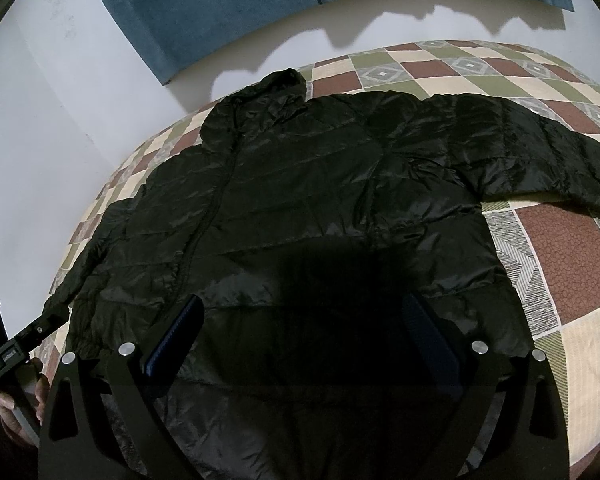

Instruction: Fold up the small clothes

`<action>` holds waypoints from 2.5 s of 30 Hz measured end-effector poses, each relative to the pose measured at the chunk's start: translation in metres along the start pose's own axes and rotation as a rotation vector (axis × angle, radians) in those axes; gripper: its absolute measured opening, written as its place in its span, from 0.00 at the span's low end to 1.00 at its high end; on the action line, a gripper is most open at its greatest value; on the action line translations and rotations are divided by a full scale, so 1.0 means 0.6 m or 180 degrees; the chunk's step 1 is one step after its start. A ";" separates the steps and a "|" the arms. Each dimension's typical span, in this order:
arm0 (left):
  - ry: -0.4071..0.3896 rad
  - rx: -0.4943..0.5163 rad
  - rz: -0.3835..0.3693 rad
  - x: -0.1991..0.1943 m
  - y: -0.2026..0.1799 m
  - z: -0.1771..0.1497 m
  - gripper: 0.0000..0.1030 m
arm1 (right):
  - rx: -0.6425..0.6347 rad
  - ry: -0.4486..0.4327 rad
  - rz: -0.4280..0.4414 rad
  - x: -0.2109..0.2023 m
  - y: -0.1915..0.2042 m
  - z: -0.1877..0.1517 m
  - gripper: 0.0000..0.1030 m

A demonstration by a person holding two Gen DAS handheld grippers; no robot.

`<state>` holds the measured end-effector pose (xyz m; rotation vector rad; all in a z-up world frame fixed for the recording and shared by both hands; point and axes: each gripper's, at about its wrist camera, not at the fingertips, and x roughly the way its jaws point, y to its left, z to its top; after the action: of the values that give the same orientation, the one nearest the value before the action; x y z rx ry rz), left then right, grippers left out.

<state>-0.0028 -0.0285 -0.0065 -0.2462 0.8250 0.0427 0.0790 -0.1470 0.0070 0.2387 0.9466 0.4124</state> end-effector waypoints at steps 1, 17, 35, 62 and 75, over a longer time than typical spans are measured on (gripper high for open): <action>-0.0004 0.0009 0.0007 0.000 -0.002 0.000 0.98 | -0.0003 0.0000 0.0002 0.000 0.001 0.000 0.96; 0.0016 -0.0140 0.0110 0.006 0.026 0.004 0.98 | 0.0159 -0.0177 -0.0011 -0.034 -0.019 0.020 0.96; -0.0086 -0.0298 0.0214 0.015 0.094 0.005 0.98 | 0.2258 -0.0776 -0.0600 -0.203 -0.443 -0.040 0.68; 0.0057 -0.0439 0.0168 0.044 0.124 -0.011 0.98 | 0.1727 -0.1517 -0.0423 -0.235 -0.399 0.106 0.07; 0.0037 -0.0491 0.0113 0.041 0.126 -0.009 0.98 | 0.0451 -0.0752 0.0300 0.018 0.017 0.210 0.07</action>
<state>0.0000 0.0423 -0.0428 -0.3774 0.8389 0.1387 0.1859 -0.1354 0.0741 0.4527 0.7344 0.3942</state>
